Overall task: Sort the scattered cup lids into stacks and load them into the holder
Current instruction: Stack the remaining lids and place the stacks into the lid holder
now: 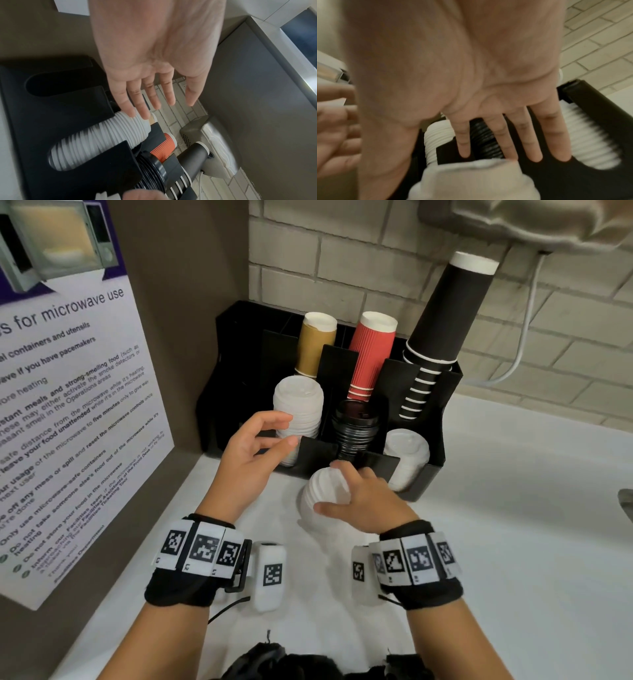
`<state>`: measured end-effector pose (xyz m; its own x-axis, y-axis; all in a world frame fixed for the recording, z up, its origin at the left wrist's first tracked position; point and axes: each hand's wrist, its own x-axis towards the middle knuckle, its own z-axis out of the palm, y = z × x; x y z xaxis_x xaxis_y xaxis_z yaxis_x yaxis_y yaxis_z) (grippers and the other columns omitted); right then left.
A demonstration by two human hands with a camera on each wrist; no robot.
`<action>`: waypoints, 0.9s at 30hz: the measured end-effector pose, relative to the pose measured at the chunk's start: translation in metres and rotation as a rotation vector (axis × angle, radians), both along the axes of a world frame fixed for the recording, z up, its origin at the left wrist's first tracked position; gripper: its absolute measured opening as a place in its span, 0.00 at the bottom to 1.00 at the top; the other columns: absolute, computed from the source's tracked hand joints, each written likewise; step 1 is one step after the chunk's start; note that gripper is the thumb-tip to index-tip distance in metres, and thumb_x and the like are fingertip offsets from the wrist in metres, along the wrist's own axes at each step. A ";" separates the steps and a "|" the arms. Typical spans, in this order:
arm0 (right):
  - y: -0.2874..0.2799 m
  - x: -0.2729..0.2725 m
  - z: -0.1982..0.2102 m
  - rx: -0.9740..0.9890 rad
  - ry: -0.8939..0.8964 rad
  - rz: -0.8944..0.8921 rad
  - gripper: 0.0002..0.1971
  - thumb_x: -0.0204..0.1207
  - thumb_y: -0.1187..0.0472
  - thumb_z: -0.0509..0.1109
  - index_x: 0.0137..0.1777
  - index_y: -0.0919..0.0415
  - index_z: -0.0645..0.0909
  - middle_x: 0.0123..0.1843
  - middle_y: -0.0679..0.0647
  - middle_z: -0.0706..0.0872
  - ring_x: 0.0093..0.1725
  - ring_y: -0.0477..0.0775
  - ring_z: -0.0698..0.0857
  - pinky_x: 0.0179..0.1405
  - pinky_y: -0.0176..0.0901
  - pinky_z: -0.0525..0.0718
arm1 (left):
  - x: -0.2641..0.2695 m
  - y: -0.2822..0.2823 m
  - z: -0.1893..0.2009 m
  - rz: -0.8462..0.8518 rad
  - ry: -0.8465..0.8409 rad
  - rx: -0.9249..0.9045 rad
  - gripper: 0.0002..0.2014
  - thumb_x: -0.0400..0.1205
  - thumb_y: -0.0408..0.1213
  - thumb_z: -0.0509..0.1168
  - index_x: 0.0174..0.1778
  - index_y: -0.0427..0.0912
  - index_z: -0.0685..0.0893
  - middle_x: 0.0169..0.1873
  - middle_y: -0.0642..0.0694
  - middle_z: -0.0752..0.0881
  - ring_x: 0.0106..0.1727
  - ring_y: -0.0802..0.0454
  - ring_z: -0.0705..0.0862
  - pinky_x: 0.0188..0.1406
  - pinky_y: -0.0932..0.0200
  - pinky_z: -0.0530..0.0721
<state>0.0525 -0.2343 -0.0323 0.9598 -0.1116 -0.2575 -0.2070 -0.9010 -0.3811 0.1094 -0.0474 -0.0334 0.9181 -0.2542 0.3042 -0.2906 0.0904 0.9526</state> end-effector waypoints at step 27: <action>0.002 -0.012 0.037 0.874 -0.289 0.089 0.35 0.60 0.47 0.78 0.68 0.27 0.72 0.58 0.50 0.85 0.56 0.50 0.87 0.59 0.47 0.85 | -0.020 -0.012 0.014 -0.366 0.070 0.120 0.48 0.60 0.48 0.82 0.77 0.66 0.69 0.74 0.57 0.75 0.71 0.54 0.80 0.73 0.44 0.77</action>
